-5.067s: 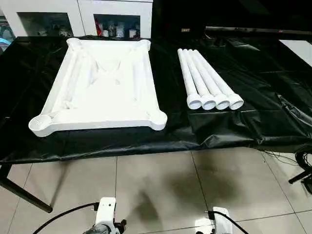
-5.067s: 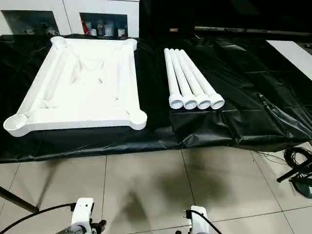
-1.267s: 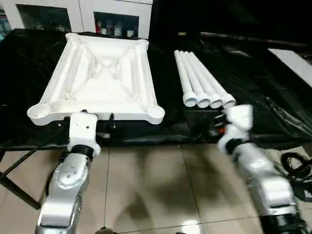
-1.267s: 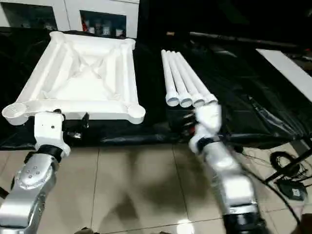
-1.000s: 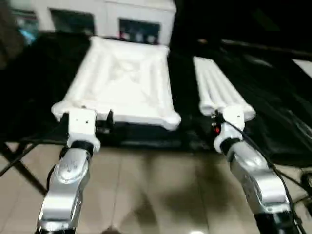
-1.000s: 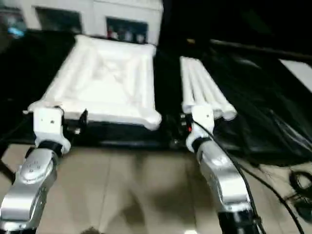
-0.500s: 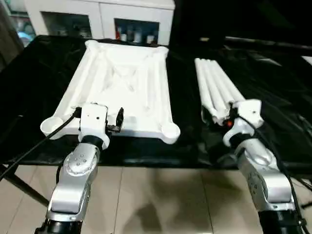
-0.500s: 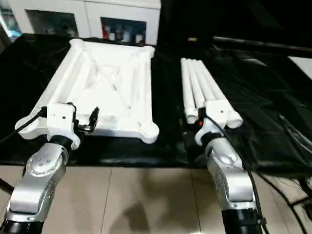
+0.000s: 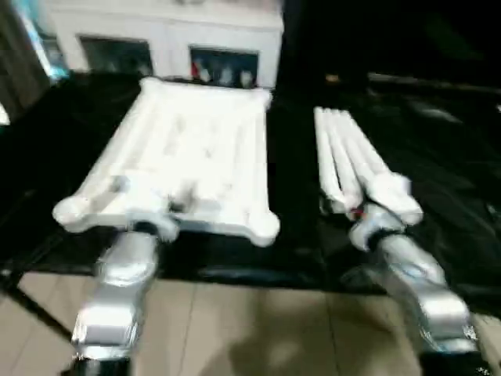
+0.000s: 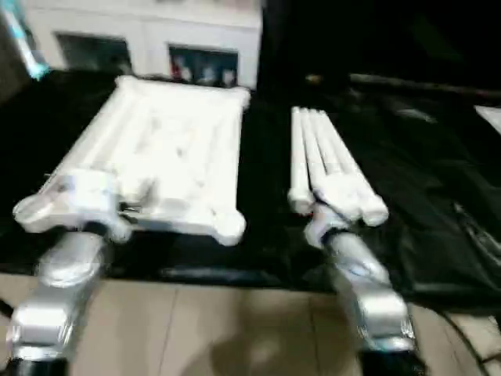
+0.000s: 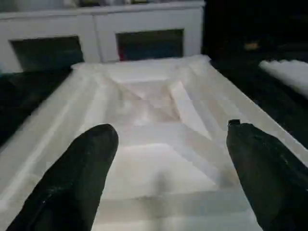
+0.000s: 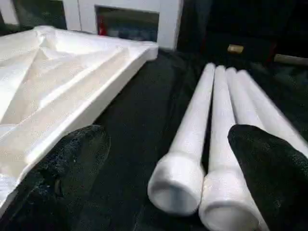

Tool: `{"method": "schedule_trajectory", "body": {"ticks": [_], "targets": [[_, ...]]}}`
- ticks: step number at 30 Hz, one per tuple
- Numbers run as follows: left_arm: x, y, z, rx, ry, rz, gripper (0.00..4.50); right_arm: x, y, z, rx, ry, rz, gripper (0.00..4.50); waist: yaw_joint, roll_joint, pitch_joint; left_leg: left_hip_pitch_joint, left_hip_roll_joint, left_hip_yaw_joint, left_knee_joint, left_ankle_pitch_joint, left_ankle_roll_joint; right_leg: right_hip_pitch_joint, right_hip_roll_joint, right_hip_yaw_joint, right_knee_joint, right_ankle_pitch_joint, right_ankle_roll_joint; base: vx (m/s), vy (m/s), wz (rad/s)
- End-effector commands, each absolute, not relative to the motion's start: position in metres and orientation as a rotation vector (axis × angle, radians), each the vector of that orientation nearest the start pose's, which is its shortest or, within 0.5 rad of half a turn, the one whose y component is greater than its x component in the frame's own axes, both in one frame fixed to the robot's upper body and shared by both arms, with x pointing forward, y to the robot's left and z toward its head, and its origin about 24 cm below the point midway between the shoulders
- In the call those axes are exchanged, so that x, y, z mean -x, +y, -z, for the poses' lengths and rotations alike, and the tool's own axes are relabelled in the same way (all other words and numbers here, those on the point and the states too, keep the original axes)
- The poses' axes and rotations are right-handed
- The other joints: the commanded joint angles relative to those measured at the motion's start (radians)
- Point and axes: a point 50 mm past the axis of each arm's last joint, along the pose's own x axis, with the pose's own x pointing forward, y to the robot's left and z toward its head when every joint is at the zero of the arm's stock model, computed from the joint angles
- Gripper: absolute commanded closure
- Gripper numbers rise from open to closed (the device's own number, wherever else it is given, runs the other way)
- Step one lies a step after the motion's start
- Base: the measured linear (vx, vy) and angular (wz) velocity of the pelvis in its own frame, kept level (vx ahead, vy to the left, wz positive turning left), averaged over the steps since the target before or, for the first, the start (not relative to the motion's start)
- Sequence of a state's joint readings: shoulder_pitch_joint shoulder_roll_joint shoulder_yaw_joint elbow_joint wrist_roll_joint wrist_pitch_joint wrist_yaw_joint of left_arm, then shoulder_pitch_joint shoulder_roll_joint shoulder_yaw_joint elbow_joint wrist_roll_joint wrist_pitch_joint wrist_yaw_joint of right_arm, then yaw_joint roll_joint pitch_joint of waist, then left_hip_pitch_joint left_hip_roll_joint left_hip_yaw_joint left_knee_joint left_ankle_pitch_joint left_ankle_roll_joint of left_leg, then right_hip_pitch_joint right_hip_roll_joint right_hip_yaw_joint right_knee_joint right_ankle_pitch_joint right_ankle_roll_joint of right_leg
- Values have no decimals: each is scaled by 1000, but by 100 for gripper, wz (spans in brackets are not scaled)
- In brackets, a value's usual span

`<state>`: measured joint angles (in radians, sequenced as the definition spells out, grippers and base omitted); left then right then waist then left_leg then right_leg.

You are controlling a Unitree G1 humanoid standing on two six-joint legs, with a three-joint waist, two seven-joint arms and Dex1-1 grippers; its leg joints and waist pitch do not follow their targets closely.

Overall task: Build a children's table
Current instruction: Move to table

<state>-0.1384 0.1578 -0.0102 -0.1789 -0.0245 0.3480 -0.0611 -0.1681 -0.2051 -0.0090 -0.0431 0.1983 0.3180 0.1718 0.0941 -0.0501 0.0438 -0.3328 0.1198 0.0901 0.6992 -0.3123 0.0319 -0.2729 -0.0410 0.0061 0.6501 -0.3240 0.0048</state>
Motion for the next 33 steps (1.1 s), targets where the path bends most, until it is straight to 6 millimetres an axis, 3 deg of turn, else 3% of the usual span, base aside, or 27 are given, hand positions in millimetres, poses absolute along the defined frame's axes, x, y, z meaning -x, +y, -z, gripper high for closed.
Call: {"method": "schedule_trajectory", "body": {"ticks": [1,2,3,4,5,6,8,9,10,11,13,14,16,17,18,20,22,23,24,25,27,28,29,30,31,32,33], "targets": [[-278,171,-91,-152,33,62,37,-287,-157,-77,1,87,-248,0,15,21,-30,-37,56,1,-101,129,-27,65,-112,35,-149,-169,-244,66,55,-5],[-278,171,-91,-152,34,64,37,-287,-157,-76,1,87,-243,0,-11,58,-22,-25,74,-19,-178,7,-24,59,-48,-36,-127,-208,-204,66,55,-5],[-279,171,-91,-150,35,67,37,-287,-158,-76,-2,88,-229,0,-42,75,-57,82,117,-81,-191,-50,49,-3,-11,-72,-53,-120,-153,138,68,-5],[-279,170,-91,-149,35,70,37,-287,-159,-76,-4,88,-217,0,-58,80,-58,127,137,-117,-194,-91,122,-53,-15,-73,-11,-92,-131,157,20,1],[-280,170,-91,-149,35,71,37,-287,-160,-76,-6,89,-209,0,-69,76,-72,157,158,-154,-184,-59,268,-102,-24,-76,45,-54,-42,157,20,1],[-280,170,-91,-149,35,71,37,-287,-160,-76,-6,89,-209,0,-65,61,-65,139,163,-145,-177,12,361,-136,-39,-66,72,-17,19,101,11,1],[-282,169,-91,-144,34,80,37,-286,-163,-76,-12,85,-188,0,-72,35,-58,98,121,-98,-186,37,371,-134,-57,-46,33,78,14,67,-8,-5],[-282,169,-91,-144,34,80,37,-286,-163,-76,-12,85,-188,0,-62,-3,-55,45,40,-21,-147,-39,269,-73,-92,0,-73,131,-26,58,-50,-1],[-282,169,-91,-144,34,80,37,-286,-163,-76,-12,85,-188,0,-43,-21,-57,-1,3,7,-117,-79,218,-13,-123,44,-114,-12,-50,47,-79,11],[-284,168,-91,-142,34,88,37,-287,-165,-77,-7,84,-178,0,-10,-28,-56,-38,-9,7,-18,-55,119,43,-207,116,-168,-310,-121,47,-79,11],[-284,167,-91,-141,35,91,37,-286,-166,-77,-3,83,-172,0,0,-16,-50,-80,13,-6,2,55,33,60,-194,97,-162,-334,-220,81,-65,1],[-284,167,-91,-141,35,92,37,-286,-167,-77,-2,83,-170,0,-3,-2,-43,-80,24,-2,-30,108,14,54,-162,56,-161,-295,-270,96,-53,-4],[-285,166,-90,-140,35,95,37,-286,-168,-77,1,83,-162,0,-14,57,-35,-26,74,1,-149,57,11,7,-81,-30,-144,-298,-239,95,31,1],[-286,164,-90,-136,35,100,37,-287,-170,-77,8,83,-146,0,-56,76,-44,16,113,-49,-185,-107,16,-19,-21,-74,-76,-226,-183,98,61,-3],[-286,163,-90,-134,35,103,37,-287,-171,-78,11,82,-140,0,-80,81,-69,121,155,-111,-188,-141,105,-97,-24,-78,1,-77,-151,139,55,0],[-287,162,-88,-130,37,109,37,-287,-172,-79,13,79,-131,0,-88,65,-65,130,176,-133,-185,-67,293,-138,-45,-65,47,-1,-42,140,25,10],[-287,161,-87,-129,41,116,37,-287,-175,-80,13,75,-119,0,-92,39,-60,103,128,-84,-168,-24,339,-132,-74,-38,-2,86,-34,92,-11,8],[-287,160,-87,-129,42,119,37,-286,-176,-80,14,75,-113,0,-63,11,-50,18,40,5,-130,-88,252,-48,-118,13,-102,45,-112,87,-30,10],[-288,159,-87,-130,42,126,37,-286,-178,-79,21,79,-100,0,-25,-5,-59,-53,-2,21,-31,-34,169,60,-197,100,-154,-101,-207,100,-63,8],[-289,158,-87,-132,40,133,37,-285,-180,-77,26,88,-88,0,-6,2,-61,-88,20,6,4,34,84,85,-212,103,-157,-170,-266,101,-49,3],[-290,158,-87,-132,38,136,37,-284,-180,-76,29,93,-86,0,-8,16,-53,-99,31,6,-36,120,35,76,-156,41,-148,-149,-302,97,-36,0],[-290,158,-87,-132,38,136,37,-284,-180,-76,29,93,-86,0,-8,41,-49,-78,46,5,-78,139,36,57,-136,10,-149,-173,-295,101,14,1],[-291,157,-87,-132,38,137,37,-283,-180,-75,28,94,-89,0,-22,84,-53,-28,78,-3,-154,94,39,26,-66,-53,-131,-190,-223,101,14,1],[-291,157,-87,-132,38,139,37,-283,-178,-75,26,92,-96,0,-74,105,-63,61,134,-73,-181,-45,89,-42,-13,-87,-41,-126,-166,117,70,-1],[-291,157,-86,-133,38,140,37,-283,-177,-75,24,91,-101,0,-85,105,-58,89,153,-100,-192,-133,116,-71,-16,-81,-5,-111,-145,128,67,1],[-291,157,-85,-137,39,139,37,-282,-176,-75,21,90,-106,0,-93,95,-73,131,178,-136,-186,-132,218,-116,-32,-70,38,-43,-75,128,67,1],[-291,158,-85,-146,37,137,37,-282,-175,-75,14,90,-112,0,-97,78,-67,119,184,-128,-177,-25,328,-143,-53,-53,53,15,-12,113,20,8]]}}
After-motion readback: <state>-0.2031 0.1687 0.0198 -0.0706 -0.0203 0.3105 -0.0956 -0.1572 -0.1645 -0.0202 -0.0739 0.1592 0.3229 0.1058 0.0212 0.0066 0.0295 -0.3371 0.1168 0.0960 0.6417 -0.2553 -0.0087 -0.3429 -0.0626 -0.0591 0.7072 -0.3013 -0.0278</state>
